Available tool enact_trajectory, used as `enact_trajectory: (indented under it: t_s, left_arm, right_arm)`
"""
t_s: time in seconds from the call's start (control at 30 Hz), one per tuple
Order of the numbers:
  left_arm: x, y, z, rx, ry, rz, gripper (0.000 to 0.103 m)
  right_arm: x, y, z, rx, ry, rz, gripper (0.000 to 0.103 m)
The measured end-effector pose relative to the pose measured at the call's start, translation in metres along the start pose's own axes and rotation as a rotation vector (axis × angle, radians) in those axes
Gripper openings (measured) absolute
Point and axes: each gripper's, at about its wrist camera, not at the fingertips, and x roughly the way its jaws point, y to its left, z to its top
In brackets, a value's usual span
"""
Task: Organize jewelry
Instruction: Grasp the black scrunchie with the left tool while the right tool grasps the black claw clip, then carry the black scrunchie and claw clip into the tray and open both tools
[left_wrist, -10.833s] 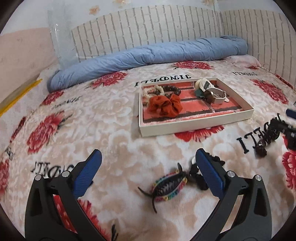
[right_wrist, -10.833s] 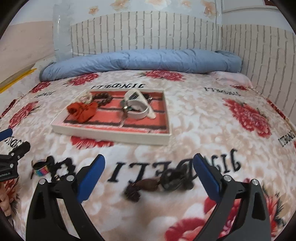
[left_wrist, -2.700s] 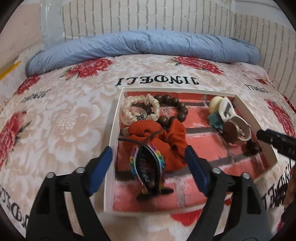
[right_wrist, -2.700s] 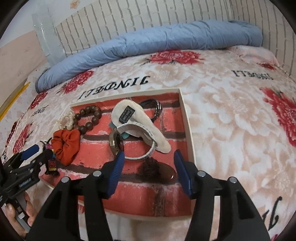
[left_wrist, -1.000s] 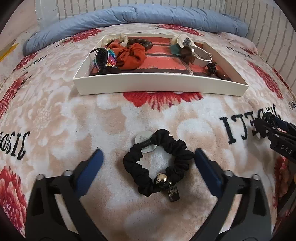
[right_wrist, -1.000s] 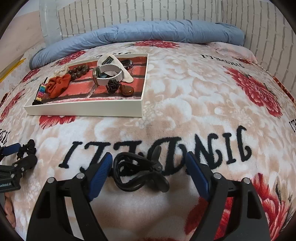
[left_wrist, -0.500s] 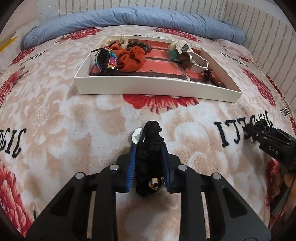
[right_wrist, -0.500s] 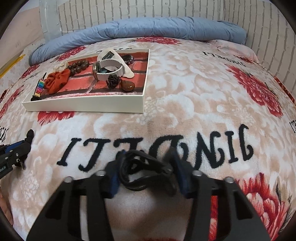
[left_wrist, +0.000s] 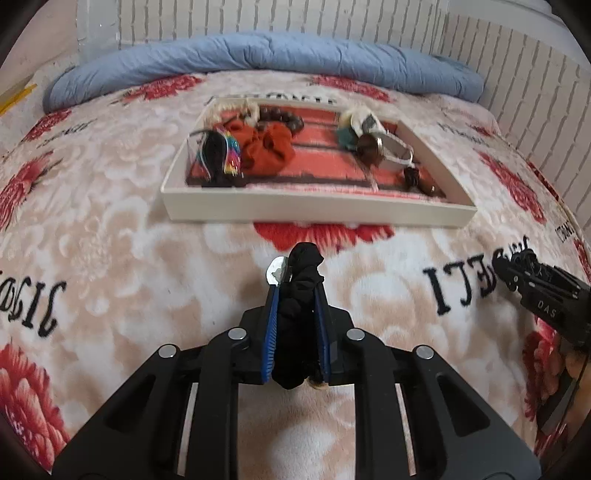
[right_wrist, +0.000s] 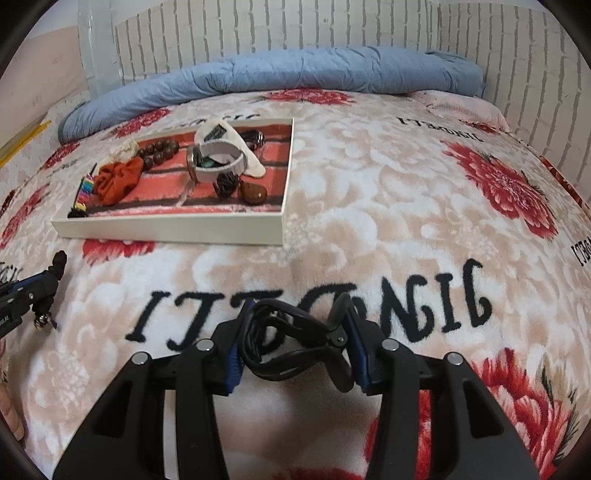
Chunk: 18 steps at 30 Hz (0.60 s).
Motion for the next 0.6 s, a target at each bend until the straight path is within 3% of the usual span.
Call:
enact_trajectory:
  t_s: [0.3,0.6]
  left_arm:
    - [-0.007,0.005,0.03,0.017,-0.078,0.014,0.017]
    - [0.011,0.017,0.078,0.031,-0.125,0.065,0.017]
  right_arm:
    - [-0.013,0.018,0.026,-0.017,-0.072,0.03,0.046]
    - [0.006,0.035,0.069,-0.001,-0.096,0.059,0.046]
